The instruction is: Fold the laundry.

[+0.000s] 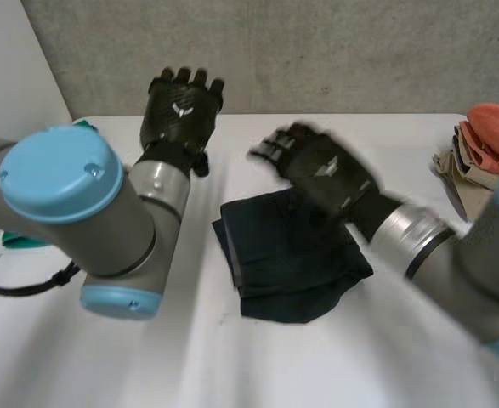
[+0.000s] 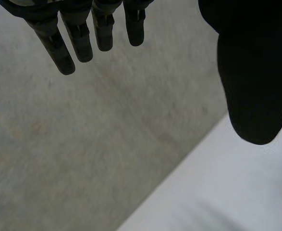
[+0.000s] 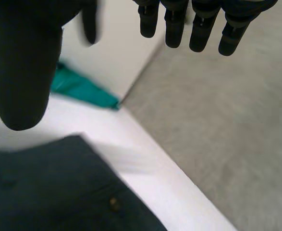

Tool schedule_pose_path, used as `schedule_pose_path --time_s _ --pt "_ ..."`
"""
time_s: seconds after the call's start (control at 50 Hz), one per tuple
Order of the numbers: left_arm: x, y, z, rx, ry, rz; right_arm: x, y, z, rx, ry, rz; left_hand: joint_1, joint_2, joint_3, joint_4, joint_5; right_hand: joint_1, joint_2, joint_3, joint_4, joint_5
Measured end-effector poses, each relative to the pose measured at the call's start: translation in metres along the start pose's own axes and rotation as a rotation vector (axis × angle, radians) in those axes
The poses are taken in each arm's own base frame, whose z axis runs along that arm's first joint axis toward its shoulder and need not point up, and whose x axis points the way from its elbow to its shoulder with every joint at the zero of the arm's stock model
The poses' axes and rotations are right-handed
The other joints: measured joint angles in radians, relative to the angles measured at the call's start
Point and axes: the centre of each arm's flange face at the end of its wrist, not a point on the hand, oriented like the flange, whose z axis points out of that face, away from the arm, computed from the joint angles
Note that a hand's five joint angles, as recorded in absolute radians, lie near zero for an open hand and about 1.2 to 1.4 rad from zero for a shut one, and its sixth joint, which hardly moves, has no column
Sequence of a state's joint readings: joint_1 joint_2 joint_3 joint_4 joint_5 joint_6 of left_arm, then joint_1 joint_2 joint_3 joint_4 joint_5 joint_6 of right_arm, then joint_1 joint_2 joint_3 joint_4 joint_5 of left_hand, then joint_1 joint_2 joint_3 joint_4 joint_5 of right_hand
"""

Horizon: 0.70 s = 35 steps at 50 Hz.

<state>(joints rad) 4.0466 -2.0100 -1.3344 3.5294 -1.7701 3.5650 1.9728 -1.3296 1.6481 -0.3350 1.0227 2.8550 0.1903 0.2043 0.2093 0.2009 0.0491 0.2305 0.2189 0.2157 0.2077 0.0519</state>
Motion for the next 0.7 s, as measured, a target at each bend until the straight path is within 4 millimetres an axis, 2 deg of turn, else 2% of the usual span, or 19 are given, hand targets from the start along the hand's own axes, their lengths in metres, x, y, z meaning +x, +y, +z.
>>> schedule_pose_path --time_s 0.04,0.12,0.2,0.24,0.28,0.32,0.34,0.44,0.56,0.64,0.68,0.7 --pt "0.008 -0.006 0.004 0.023 0.037 -0.051 0.023 -0.005 0.0 0.003 0.056 0.14 0.0 0.0 0.0 0.0 0.0 0.0 0.0 0.0 0.0 0.0" --pt "0.033 -0.008 0.005 0.017 0.13 -0.123 0.053 -0.001 0.001 -0.041 0.12 0.286 0.0 0.0 0.0 0.0 0.0 0.0 0.0 0.0 0.0 0.0" --pt "0.062 0.004 -0.001 -0.075 0.223 -0.161 0.067 0.018 0.009 -0.167 0.128 0.347 0.0 0.0 0.0 0.0 0.0 0.0 0.0 0.0 0.0 0.0" --pt "0.069 0.011 -0.004 -0.115 0.238 -0.165 0.068 0.025 0.012 -0.208 0.12 0.354 0.0 0.0 0.0 0.0 0.0 0.0 0.0 0.0 0.0 0.0" --pt "0.081 0.027 -0.009 -0.212 0.249 -0.165 0.068 0.042 0.019 -0.298 0.095 0.362 0.0 0.0 0.0 0.0 0.0 0.0 0.0 0.0 0.0 0.0" --pt "0.085 0.036 -0.012 -0.26 0.244 -0.16 0.067 0.051 0.023 -0.335 0.082 0.364 0.0 0.0 0.0 0.0 0.0 0.0 0.0 0.0 0.0 0.0" --pt "0.089 0.047 -0.014 -0.312 0.233 -0.148 0.065 0.064 0.027 -0.382 0.064 0.365 0.0 0.0 0.0 0.0 0.0 0.0 0.0 0.0 0.0 0.0" --pt "0.097 0.076 -0.021 -0.441 0.215 -0.09 0.057 0.099 0.036 -0.48 0.03 0.342 0.0 0.0 0.0 0.0 0.0 0.0 0.0 0.0 0.0 0.0" --pt "0.102 0.1 -0.032 -0.567 0.248 -0.005 0.05 0.129 0.037 -0.573 0.033 0.246 0.0 -0.002 -0.007 0.0 0.0 0.0 -0.016 -0.006 0.0 0.0" --pt "0.1 0.102 -0.035 -0.602 0.262 0.017 0.05 0.132 0.034 -0.604 0.043 0.161 0.0 -0.02 -0.024 0.0 0.0 0.0 -0.035 -0.022 0.0 0.0" --pt "0.097 0.097 -0.034 -0.598 0.26 0.015 0.051 0.127 0.033 -0.606 0.052 0.12 0.0 -0.023 -0.026 0.0 0.0 0.0 -0.039 -0.022 0.0 0.0" --pt "0.093 0.088 -0.031 -0.58 0.253 0.006 0.053 0.121 0.031 -0.598 0.063 0.09 0.0 -0.025 -0.026 0.0 0.0 0.0 -0.039 -0.022 0.0 0.0"
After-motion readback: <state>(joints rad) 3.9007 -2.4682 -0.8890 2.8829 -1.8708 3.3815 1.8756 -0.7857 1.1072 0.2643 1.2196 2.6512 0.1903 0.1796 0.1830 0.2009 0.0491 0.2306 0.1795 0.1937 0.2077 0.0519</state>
